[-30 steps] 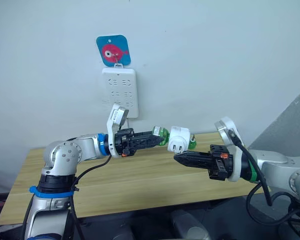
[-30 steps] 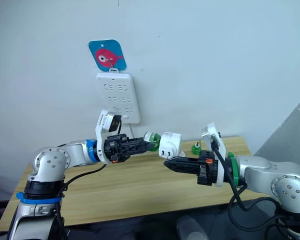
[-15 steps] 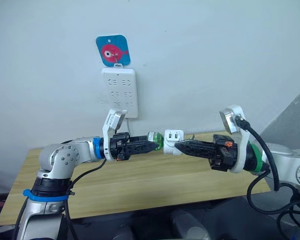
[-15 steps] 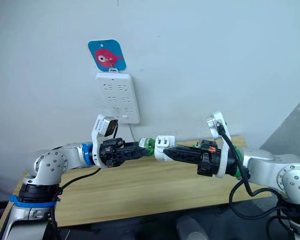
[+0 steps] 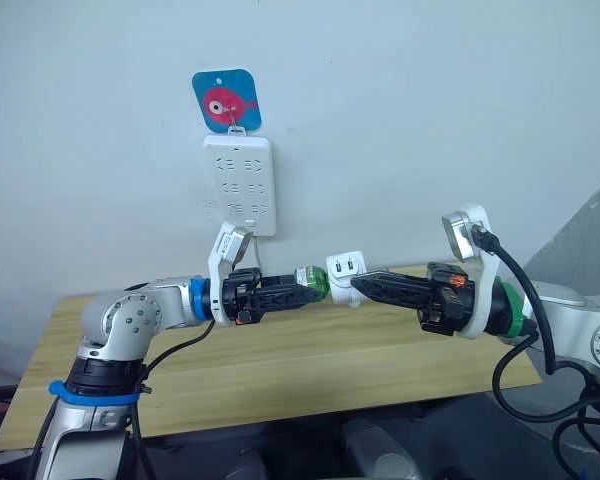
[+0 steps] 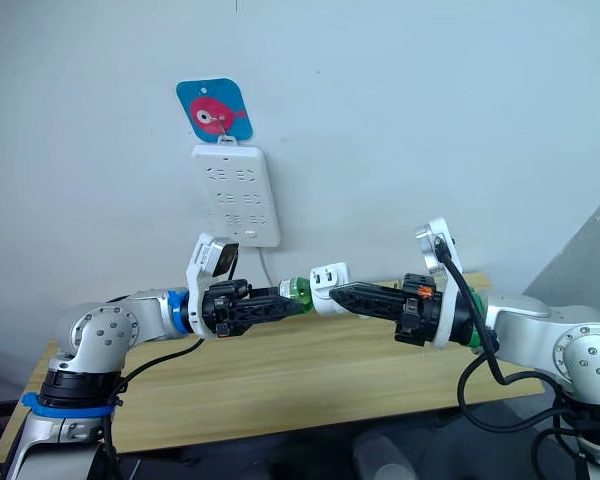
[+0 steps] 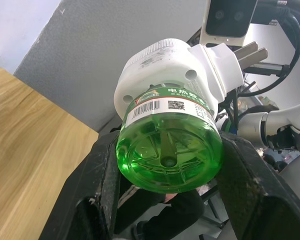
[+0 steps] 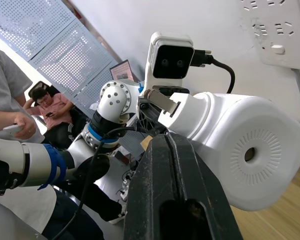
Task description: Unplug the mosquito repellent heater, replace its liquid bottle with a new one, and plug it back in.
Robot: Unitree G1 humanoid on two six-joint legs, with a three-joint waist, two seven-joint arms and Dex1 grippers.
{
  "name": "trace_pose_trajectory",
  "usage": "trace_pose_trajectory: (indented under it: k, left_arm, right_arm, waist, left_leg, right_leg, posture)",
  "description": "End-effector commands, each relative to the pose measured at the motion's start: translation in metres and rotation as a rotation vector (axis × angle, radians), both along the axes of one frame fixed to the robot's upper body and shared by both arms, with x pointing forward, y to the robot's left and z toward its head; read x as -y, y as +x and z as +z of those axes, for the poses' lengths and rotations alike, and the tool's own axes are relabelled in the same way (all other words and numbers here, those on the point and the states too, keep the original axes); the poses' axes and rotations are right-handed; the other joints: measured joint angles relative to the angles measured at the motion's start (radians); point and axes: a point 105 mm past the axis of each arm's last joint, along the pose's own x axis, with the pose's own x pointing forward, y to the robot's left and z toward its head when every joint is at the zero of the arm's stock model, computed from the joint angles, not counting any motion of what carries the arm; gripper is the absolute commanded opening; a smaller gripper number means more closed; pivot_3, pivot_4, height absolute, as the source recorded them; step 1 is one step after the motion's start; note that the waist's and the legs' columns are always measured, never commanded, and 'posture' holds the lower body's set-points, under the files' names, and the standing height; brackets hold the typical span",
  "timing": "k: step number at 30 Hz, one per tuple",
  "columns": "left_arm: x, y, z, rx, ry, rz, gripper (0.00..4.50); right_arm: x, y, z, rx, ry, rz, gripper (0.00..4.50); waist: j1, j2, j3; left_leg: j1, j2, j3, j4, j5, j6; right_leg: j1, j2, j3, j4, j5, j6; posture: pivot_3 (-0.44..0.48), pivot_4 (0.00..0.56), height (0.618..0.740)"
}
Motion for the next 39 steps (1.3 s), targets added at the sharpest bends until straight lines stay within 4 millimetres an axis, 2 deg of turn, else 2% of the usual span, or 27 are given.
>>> trace_pose_trajectory:
  k: [1,10,13,19,23,28,39]
  left_arm:
    - [0.003,-0.002,0.014,0.052,-0.03,-0.018,2.34]
    - [0.003,0.001,0.015,0.044,-0.034,-0.006,2.34]
    - [0.001,0.001,0.016,0.039,-0.027,-0.009,2.34]
    - [0.0,-0.002,0.016,0.033,-0.009,-0.044,2.34]
    - [0.002,-0.005,0.016,0.034,0.005,-0.085,2.34]
    - [0.003,-0.006,0.017,0.037,0.008,-0.101,2.34]
    - [0.004,-0.009,0.017,0.038,0.016,-0.117,2.34]
  right_arm:
    - [0.001,-0.003,0.007,0.046,0.0,0.005,0.0]
    - [0.013,-0.006,0.001,0.108,-0.095,0.014,0.0]
    - [0.028,-0.001,-0.001,0.241,-0.251,-0.025,0.54]
    - [0.043,-0.002,-0.013,0.59,-0.569,0.068,2.7]
    - [0.04,0.004,-0.012,0.777,-0.616,0.114,4.11]
    - [0.034,0.011,-0.009,0.867,-0.613,0.142,4.16]
    - [0.006,0.011,0.0,0.884,-0.499,0.173,4.16]
  waist:
    - [0.0,0.0,0.0]
    - [0.002,0.0,0.0]
    - [0.004,0.0,0.0]
    - [0.005,0.0,0.0]
    - [-0.003,0.0,0.0]
    - [-0.01,0.0,0.0]
    - [-0.011,0.0,0.0]
  left_leg:
    - [0.0,0.0,0.0,0.0,0.0,0.0]
    - [0.0,0.0,0.0,0.0,0.0,0.0]
    - [-0.001,0.0,0.0,0.0,0.0,0.0]
    - [0.0,0.0,0.001,0.0,0.0,0.0]
    - [0.0,0.0,0.002,0.0,0.0,0.0]
    - [0.0,0.0,0.002,0.0,0.0,0.0]
    - [0.0,0.0,0.001,0.001,0.0,0.0]
  right_leg:
    - [0.0,0.0,0.0,0.0,0.0,0.0]
    - [0.0,0.0,0.0,0.0,0.0,0.0]
    - [-0.001,0.0,0.0,0.0,0.0,0.0]
    - [-0.002,0.0,0.0,-0.001,0.0,0.0]
    - [-0.002,0.0,0.001,-0.001,0.0,0.0]
    - [-0.001,-0.001,0.001,-0.001,0.0,0.0]
    - [-0.001,-0.001,0.0,0.001,0.0,0.0]
  posture:
    - [-0.282,0.053,0.733]
    - [-0.282,0.054,0.733]
    - [-0.288,0.056,0.733]
    - [-0.309,0.059,0.733]
    - [-0.314,0.059,0.733]
    - [-0.31,0.059,0.733]
    - [-0.302,0.057,0.733]
